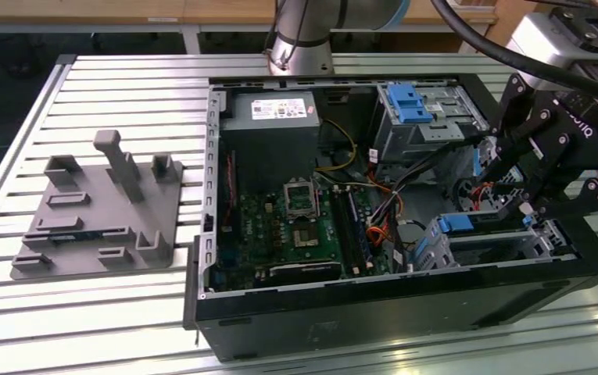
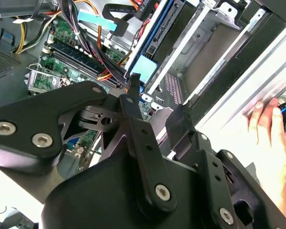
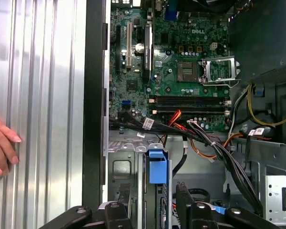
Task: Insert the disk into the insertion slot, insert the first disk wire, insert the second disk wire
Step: 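Insert the first disk wire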
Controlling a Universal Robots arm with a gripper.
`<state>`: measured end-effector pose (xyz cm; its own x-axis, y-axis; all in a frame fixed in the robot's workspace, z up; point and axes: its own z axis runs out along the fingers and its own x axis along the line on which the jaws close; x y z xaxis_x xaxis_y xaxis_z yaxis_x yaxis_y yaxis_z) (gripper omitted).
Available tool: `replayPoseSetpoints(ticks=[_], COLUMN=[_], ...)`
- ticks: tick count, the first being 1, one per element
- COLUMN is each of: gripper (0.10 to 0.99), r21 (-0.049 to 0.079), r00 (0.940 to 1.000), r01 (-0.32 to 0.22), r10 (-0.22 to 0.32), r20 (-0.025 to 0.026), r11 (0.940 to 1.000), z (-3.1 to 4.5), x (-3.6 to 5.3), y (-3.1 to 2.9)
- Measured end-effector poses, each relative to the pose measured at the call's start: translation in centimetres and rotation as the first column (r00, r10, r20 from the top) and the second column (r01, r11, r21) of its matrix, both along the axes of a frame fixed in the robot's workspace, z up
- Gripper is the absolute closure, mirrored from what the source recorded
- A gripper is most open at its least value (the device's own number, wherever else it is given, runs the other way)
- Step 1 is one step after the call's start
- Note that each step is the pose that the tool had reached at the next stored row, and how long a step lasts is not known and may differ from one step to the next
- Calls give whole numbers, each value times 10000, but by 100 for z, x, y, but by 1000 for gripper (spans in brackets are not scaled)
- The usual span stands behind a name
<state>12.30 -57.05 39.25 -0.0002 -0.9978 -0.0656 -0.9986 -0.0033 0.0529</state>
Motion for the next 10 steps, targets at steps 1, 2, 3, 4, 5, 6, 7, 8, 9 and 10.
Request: replayPoseSetpoints(ticks=[1, 2, 3, 4, 5, 6, 7, 8, 9, 10], gripper=[588, 588, 588, 588, 588, 588, 588, 588, 588, 588], r21=[0, 0, 0, 0, 0, 0, 0, 2, 2, -10], r00=[10000, 10000, 10000, 10000, 10000, 10000, 10000, 10000, 10000, 10000], r01=[0, 0, 0, 0, 0, 0, 0, 0, 0, -1], r10=[0, 0, 0, 0, 0, 0, 0, 0, 0, 1], r20=[0, 0, 0, 0, 0, 0, 0, 0, 0, 1], r11=[10000, 10000, 10000, 10000, 10000, 10000, 10000, 10000, 10000, 10000], z=[0, 0, -1, -1, -1, -1, -1, -2, -4, -5], x=[0, 0, 0, 0, 0, 0, 0, 0, 3, 9], y=[0, 0, 0, 0, 0, 0, 0, 1, 9, 28])
